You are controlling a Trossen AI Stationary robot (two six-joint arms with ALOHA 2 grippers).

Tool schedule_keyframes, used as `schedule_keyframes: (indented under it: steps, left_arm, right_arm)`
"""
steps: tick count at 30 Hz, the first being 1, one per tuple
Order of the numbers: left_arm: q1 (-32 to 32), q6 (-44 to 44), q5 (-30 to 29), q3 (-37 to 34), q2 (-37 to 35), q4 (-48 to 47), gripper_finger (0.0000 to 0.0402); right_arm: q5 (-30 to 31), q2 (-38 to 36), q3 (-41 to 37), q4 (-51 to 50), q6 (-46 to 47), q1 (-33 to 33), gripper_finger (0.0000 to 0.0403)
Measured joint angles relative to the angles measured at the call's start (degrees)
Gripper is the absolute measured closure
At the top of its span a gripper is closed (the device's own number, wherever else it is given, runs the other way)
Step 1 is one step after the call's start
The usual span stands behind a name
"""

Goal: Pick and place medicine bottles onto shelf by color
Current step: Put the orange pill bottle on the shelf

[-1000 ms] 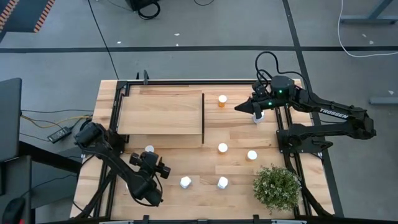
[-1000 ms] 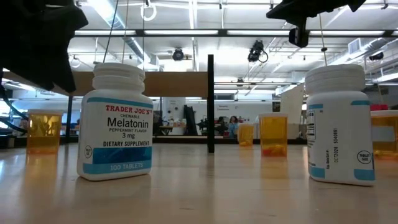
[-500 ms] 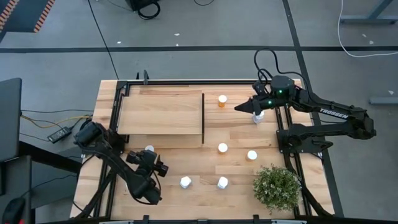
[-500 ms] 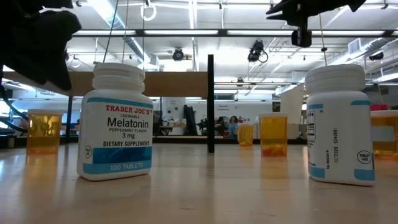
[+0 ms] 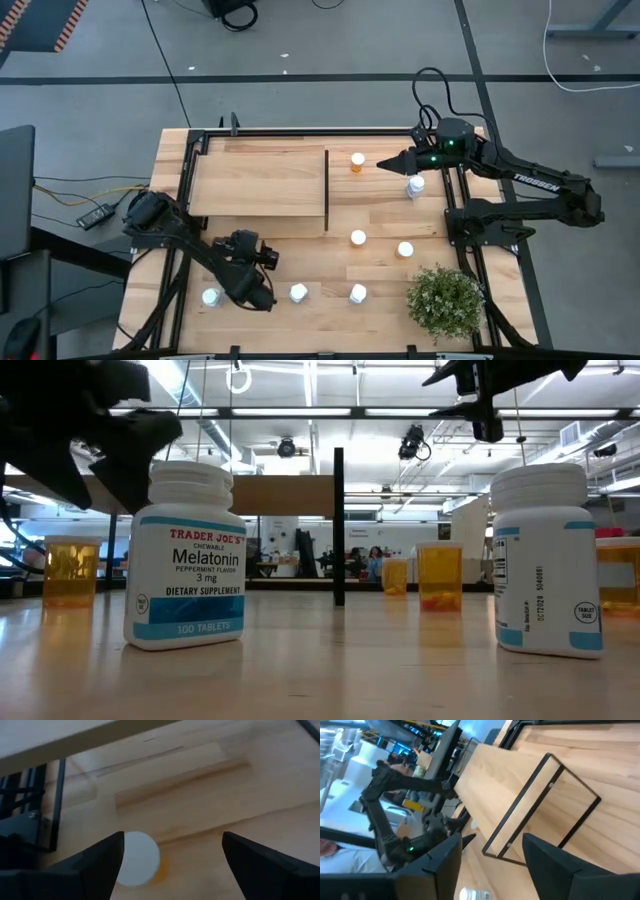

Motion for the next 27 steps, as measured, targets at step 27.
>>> schedule_keyframes:
  steps: [27]
  left_arm:
    - [0.6,1.4,8.3,-4.3,0.4,1.5,0.006]
  right_arm:
    - [-8.5,0.0,0.0,0.0,-0.5,-0.7,0.0177]
